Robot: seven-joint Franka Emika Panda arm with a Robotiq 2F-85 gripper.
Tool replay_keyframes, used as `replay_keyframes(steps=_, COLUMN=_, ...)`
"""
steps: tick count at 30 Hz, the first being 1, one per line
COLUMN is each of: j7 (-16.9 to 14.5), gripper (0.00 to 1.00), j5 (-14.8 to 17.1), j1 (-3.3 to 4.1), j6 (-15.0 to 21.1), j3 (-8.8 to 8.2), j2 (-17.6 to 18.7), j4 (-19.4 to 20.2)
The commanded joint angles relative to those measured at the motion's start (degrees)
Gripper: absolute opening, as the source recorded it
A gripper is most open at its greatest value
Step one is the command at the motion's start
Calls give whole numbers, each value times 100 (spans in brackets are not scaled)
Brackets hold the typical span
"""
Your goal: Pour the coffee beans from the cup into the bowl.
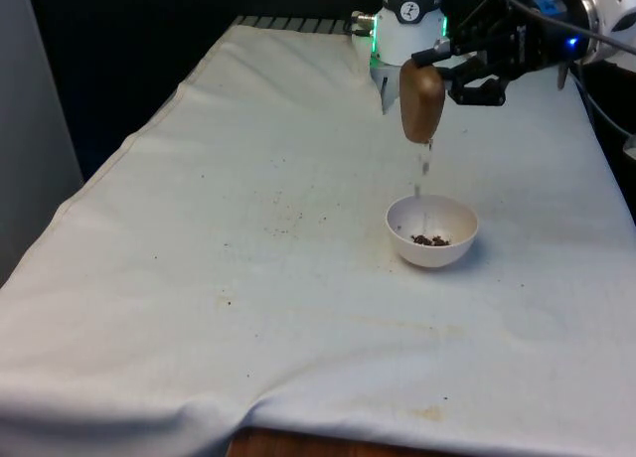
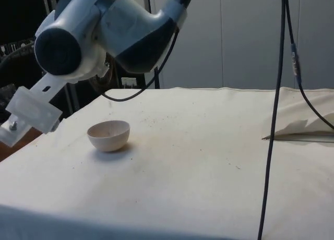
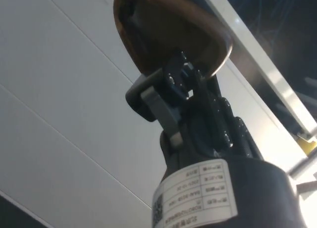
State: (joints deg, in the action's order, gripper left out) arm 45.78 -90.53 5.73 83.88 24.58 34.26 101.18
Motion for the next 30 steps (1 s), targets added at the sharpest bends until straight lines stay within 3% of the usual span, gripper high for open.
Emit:
replay_keyframes(steps=1, j7=-6, gripper=4, j5=-46, j1=29, j6=-40, j3=-11, j2=0, j4=11)
replay_keyframes(steps=5, j7=-6, gripper=4, j5=-206, j1=34, j6=-206, j3=69, j2=46, j4=34)
replay_keyframes(steps=6, j7=0, gripper=4, j5=-172, j1=0, j6=-166, j3=74, j2=46, j4=23)
replay_keyframes(steps=7, j7=-11, gripper=4, j5=-241, j1=34, j6=-241, j3=86, j2=52, j4=46)
replay_keyframes(steps=15, j7=-34, gripper=4, j5=-527, j1=46, j6=-573, j3=246, j2=138, j4=86)
replay_keyframes(steps=16, j7=-6, gripper=4, j5=-493, j1=0, j6=-527, j3=264, j2=120, j4=97)
replay_keyframes(steps=17, j7=-40, gripper=4, j5=-561, j1=52, j6=-613, j3=258, j2=155, j4=86)
replay_keyframes(steps=23, j7=-80, gripper=4, j5=-837, j1=74, j6=-922, j3=384, j2=281, j4=52)
replay_keyframes(steps=24, j7=-34, gripper=4, j5=-825, j1=23, j6=-877, j3=413, j2=252, j4=92)
replay_keyframes(steps=25, j7=-80, gripper=4, j5=-877, j1=86, j6=-968, j3=401, j2=309, j4=40)
replay_keyframes(steps=30, j7=-109, gripper=4, j5=-1066, j1=109, j6=-1175, j3=487, j2=424, j4=11)
